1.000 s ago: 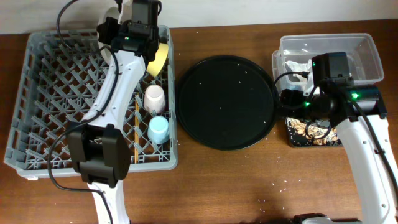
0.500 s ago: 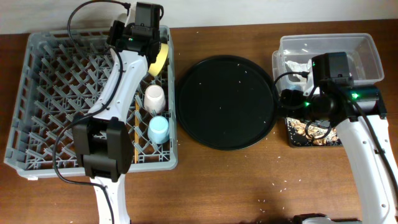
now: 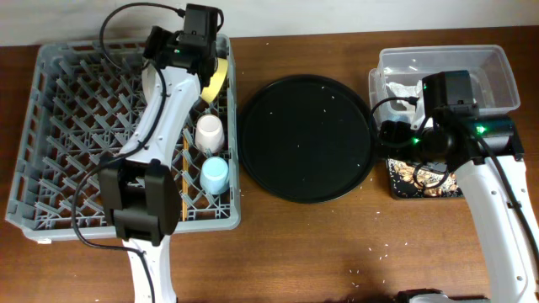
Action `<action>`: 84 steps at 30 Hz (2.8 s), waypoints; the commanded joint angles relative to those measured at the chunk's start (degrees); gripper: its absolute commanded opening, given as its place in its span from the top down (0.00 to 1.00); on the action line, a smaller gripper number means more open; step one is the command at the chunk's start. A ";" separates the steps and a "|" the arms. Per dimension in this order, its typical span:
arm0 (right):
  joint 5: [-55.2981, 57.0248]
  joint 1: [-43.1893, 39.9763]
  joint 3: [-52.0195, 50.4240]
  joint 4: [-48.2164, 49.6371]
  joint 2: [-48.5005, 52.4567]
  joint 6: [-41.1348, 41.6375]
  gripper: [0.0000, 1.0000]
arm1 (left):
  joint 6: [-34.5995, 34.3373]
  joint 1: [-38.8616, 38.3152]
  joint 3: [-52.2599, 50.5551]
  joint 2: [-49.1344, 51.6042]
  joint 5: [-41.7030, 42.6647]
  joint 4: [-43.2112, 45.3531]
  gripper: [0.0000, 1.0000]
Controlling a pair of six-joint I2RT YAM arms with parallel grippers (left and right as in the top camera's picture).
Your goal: Sort waste into correct bins and load items into the dishwasher rack
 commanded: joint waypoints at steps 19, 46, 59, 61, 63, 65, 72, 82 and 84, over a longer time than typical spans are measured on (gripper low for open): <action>0.11 -0.15 0.42 0.17 0.09 -0.55 0.12 | -16.02 -15.78 -3.30 -12.35 52.46 -26.23 0.01; 0.11 -0.15 0.42 0.83 0.09 -0.55 0.02 | -26.36 -18.32 -10.84 -25.86 45.79 -21.53 0.01; 0.11 -0.15 0.42 0.83 0.09 -0.55 0.02 | -26.34 -18.32 -10.86 -25.86 45.77 -21.55 0.01; 0.11 -0.15 0.42 0.83 0.09 -0.55 0.01 | -26.34 -18.32 -10.86 -25.86 45.77 -21.55 0.01; 1.64 -0.15 0.42 0.74 0.09 -1.29 0.01 | -26.34 -18.32 -10.86 -25.86 45.75 -21.55 0.01; 3.74 -0.15 0.42 0.79 0.09 -2.03 0.02 | -26.34 -18.32 -10.86 -25.86 45.75 -21.55 0.01; 6.80 -0.15 0.42 1.33 -0.42 -2.05 0.02 | -26.34 -18.32 -10.86 -25.86 45.77 -21.55 0.01; 15.47 -0.15 -7.82 13.86 -18.03 -3.52 0.01 | -26.34 -18.32 -10.86 -25.86 45.75 -21.55 0.01; 15.06 -0.15 -13.75 22.03 -23.43 -5.05 0.02 | -26.34 -18.32 -10.88 -25.86 45.75 -21.55 0.01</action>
